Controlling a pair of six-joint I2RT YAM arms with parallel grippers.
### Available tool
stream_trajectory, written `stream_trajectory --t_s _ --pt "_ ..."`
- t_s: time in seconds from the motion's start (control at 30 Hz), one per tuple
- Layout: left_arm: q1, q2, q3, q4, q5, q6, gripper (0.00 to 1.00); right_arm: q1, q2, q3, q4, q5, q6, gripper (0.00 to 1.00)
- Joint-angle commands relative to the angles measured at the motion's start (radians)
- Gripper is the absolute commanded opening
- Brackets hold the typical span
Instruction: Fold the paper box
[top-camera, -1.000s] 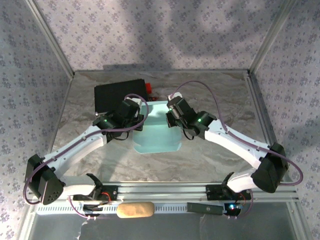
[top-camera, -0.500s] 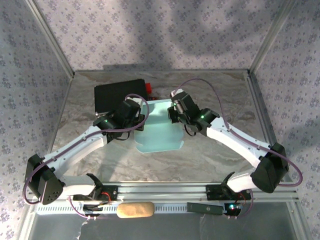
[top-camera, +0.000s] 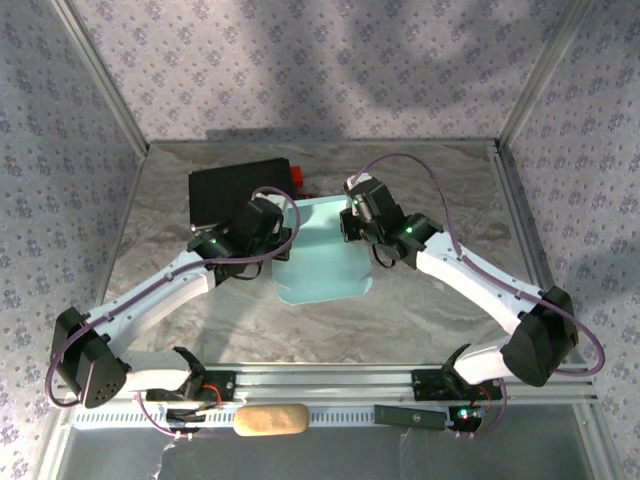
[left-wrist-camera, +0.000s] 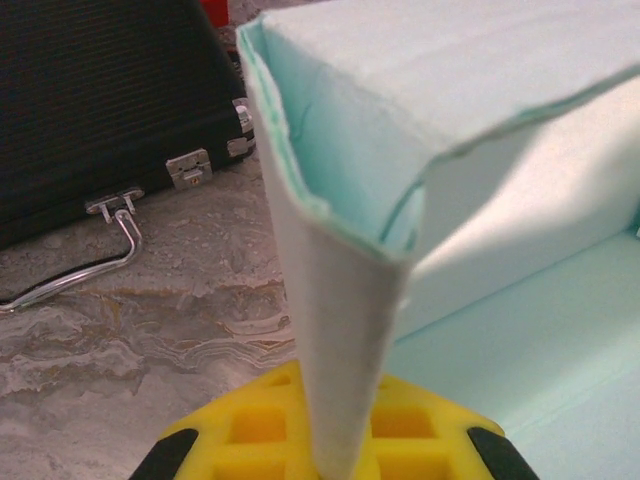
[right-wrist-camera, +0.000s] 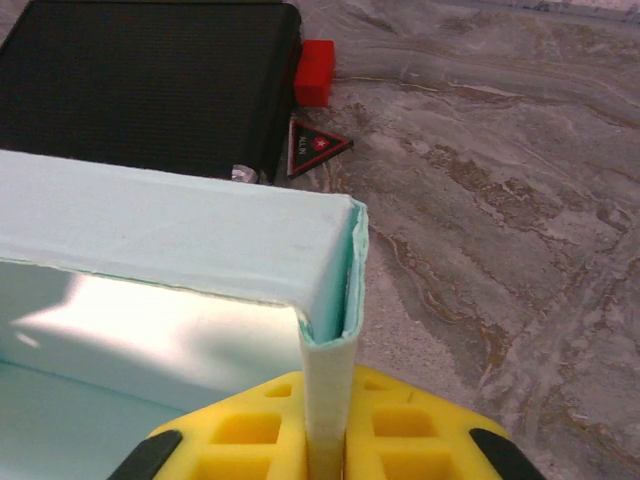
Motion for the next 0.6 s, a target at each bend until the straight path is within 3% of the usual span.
stream_trajectory --t_s 0.0,0.27,0.4,0.57 --pt "-0.044 0.014 0.050 -0.001 0.081 0.033 0.00 0.011 0.025 0.050 0.024 0.087 -0.023 0.11" --pt "-0.069 0.046 0.068 -0.011 0.040 0.019 0.00 0.058 0.078 0.104 -0.073 0.294 0.020 0.00" --pt "-0.074 0.048 0.072 -0.007 0.034 0.013 0.00 0.073 0.113 0.149 -0.148 0.378 0.052 0.00" --pt "-0.077 0.051 0.073 -0.007 0.030 0.007 0.00 0.071 0.124 0.156 -0.159 0.382 0.072 0.02"
